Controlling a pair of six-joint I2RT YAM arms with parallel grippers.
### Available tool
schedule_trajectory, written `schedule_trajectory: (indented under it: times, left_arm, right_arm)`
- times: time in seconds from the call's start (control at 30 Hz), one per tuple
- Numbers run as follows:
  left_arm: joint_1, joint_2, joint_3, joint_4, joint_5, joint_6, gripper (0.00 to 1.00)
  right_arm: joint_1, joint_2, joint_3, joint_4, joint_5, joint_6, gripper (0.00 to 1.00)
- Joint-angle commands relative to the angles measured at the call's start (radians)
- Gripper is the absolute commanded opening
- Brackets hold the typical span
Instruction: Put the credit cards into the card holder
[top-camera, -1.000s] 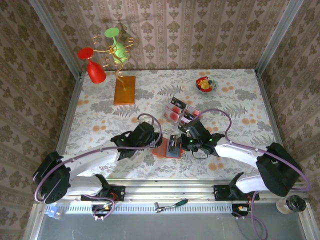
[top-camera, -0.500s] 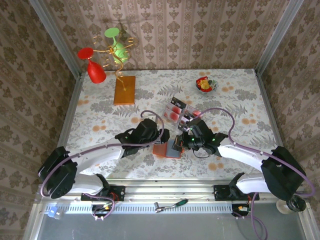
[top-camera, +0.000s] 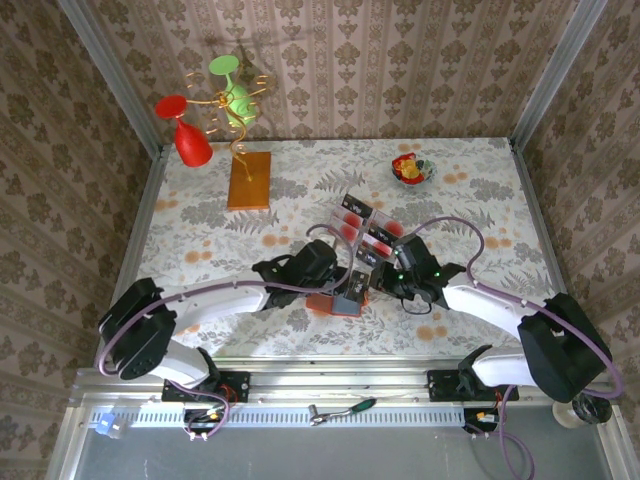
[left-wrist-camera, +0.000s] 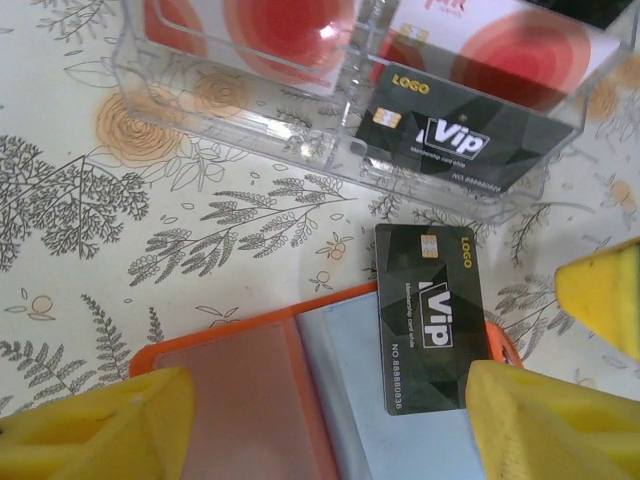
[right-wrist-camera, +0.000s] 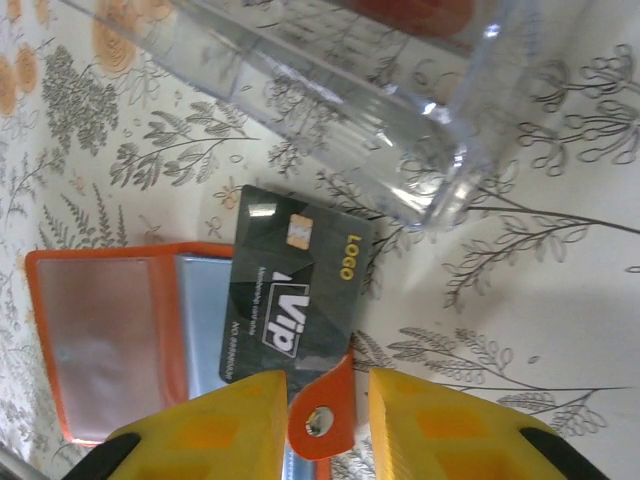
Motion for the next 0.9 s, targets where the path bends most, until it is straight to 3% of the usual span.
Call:
schedule_trajectory:
  times: [0.0,0.87]
  left_arm:
    - [-0.022,0.05,0.041,-0.077,-0.061,0.107,0.73]
    - [-0.052,0.199,0.015,-0.003,-0.072,0.183,0.74]
  right_arm:
    - [-0.017,-0.006,-0.015,-0.013,-0.004,-0.025,0.3]
    - [-0.028,0.087,-0.043,0.148,-0.087,0.033,0.34]
